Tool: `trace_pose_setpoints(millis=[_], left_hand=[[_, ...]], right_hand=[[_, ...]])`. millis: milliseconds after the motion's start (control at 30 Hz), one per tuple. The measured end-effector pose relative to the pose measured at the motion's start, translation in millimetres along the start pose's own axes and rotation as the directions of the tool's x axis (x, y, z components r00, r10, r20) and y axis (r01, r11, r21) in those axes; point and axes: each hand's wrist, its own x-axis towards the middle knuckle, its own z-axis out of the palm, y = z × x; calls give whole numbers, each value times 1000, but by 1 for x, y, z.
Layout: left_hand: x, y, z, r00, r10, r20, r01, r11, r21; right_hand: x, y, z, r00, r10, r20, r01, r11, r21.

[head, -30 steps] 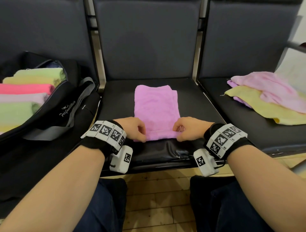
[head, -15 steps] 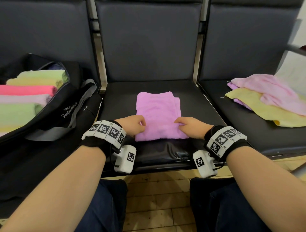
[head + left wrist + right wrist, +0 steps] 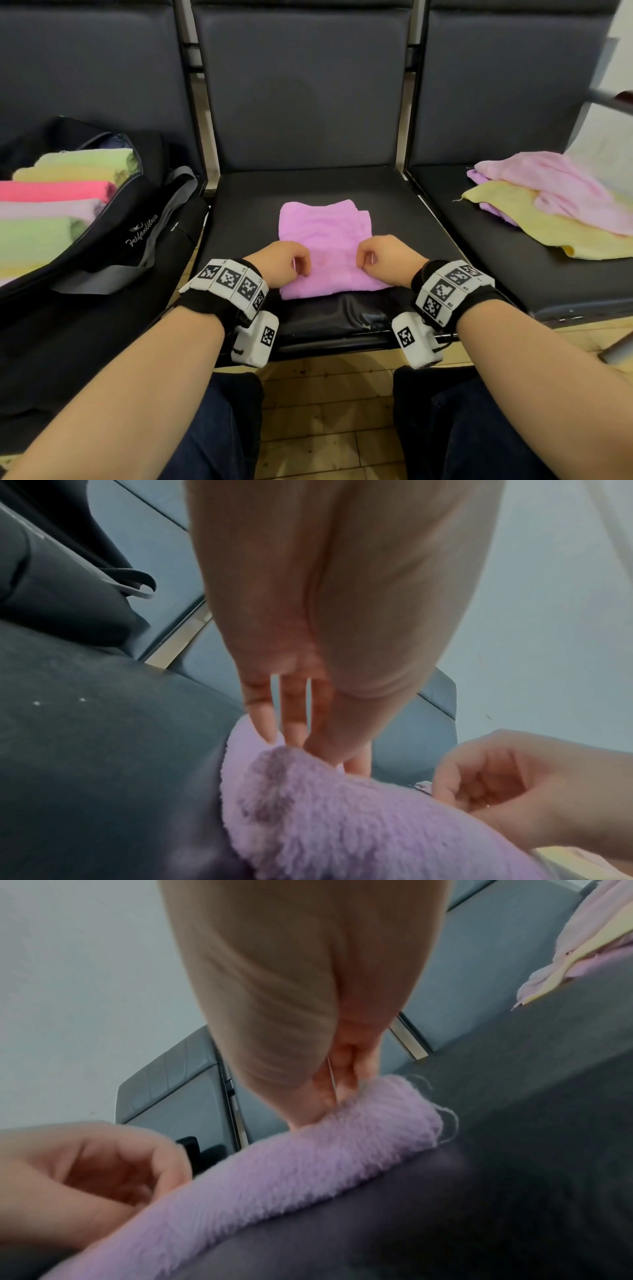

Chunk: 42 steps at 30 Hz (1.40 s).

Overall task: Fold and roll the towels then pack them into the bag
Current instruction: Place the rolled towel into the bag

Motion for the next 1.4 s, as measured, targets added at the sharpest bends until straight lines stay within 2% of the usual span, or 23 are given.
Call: trace_pose_setpoints(millis=[200, 333, 400, 500, 667, 767, 900, 1000, 1100, 1133, 1200, 1300, 1400], left_hand=[[-1, 0, 2, 996, -72, 45, 73, 997, -13], [-2, 0, 3, 992, -79, 99, 77, 997, 21], [-1, -1, 2, 993, -80, 82, 78, 997, 25], [1, -4, 1, 992, -103, 75, 102, 994, 26], [6, -1, -2, 978, -201, 57, 206, 973, -104], [7, 0, 0, 975, -214, 67, 222, 963, -155], [6, 0, 1, 968, -235, 91, 245, 961, -126], [7, -4, 4, 981, -190, 35, 191, 981, -18], [5, -4, 3, 994, -76, -84, 76, 997, -14], [5, -4, 2, 991, -51, -121, 47, 998, -41], [3, -1, 1, 988, -57, -144, 46, 996, -81], [2, -1, -1, 990, -132, -39, 131, 991, -27], [0, -4, -2, 974, -185, 131, 180, 982, 55]], right_hand=[[-9, -5, -14, 980, 100, 174, -109, 993, 46], [-12, -4, -12, 955, 143, 260, -130, 989, -66], [-10, -2, -9, 961, 115, 253, -101, 993, -68], [-7, 1, -9, 975, 69, 210, -74, 997, 18], [-4, 4, -7, 982, 94, 163, -115, 985, 126], [-1, 1, -5, 973, 140, 186, -164, 979, 123], [0, 2, -3, 960, 200, 199, -208, 978, 21], [0, 6, -4, 975, 204, 85, -201, 979, -37], [-3, 5, -6, 997, 14, -79, -13, 1000, 17], [-4, 3, -7, 997, -25, -75, 30, 997, 70], [-8, 1, -9, 1000, -19, -16, 21, 990, 141], [-13, 0, -16, 996, 55, 77, -70, 976, 207], [-17, -2, -18, 975, 86, 205, -112, 987, 118]])
